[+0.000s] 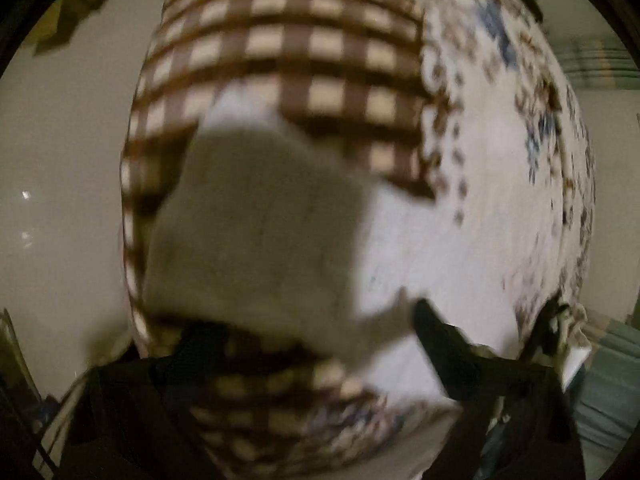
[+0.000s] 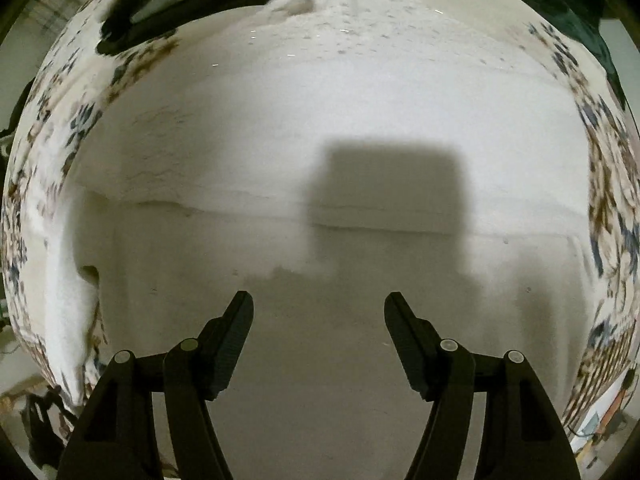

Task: Fold small clothes

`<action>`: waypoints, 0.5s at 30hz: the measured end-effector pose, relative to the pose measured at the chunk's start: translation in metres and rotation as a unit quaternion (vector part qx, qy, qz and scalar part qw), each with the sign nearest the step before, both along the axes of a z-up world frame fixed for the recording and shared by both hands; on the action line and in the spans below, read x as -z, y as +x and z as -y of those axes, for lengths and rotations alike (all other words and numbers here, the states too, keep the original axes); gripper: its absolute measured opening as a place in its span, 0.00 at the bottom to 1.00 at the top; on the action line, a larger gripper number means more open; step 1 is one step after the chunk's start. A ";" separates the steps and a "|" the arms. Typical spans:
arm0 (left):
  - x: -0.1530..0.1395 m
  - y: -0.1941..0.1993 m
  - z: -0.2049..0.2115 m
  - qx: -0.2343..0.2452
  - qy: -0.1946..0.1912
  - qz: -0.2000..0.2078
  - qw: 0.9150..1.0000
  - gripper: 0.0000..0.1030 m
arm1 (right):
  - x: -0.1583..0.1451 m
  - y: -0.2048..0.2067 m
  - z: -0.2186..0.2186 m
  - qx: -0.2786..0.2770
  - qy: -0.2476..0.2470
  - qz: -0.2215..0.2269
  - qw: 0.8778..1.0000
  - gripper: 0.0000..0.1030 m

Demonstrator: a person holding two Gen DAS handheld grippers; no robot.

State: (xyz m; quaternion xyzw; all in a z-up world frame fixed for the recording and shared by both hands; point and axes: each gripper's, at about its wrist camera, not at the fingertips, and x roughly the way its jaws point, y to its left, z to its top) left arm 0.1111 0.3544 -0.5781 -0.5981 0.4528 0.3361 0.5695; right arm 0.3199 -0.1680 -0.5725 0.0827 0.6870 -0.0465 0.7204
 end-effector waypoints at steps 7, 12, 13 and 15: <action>-0.039 0.003 -0.017 -0.007 0.117 -0.018 0.993 0.08 | -0.005 0.009 -0.032 -0.031 -0.059 0.004 0.998 0.68; -0.102 0.045 0.010 0.102 0.249 -0.009 0.963 0.08 | -0.010 0.016 -0.018 -0.024 -0.101 0.017 0.994 0.87; -0.110 0.056 0.020 0.119 0.268 -0.006 0.956 0.08 | -0.010 0.017 -0.011 -0.018 -0.094 0.020 0.995 0.88; -0.137 0.088 0.049 0.179 0.318 0.010 0.931 0.07 | -0.008 0.023 -0.003 -0.002 -0.079 0.019 0.997 0.88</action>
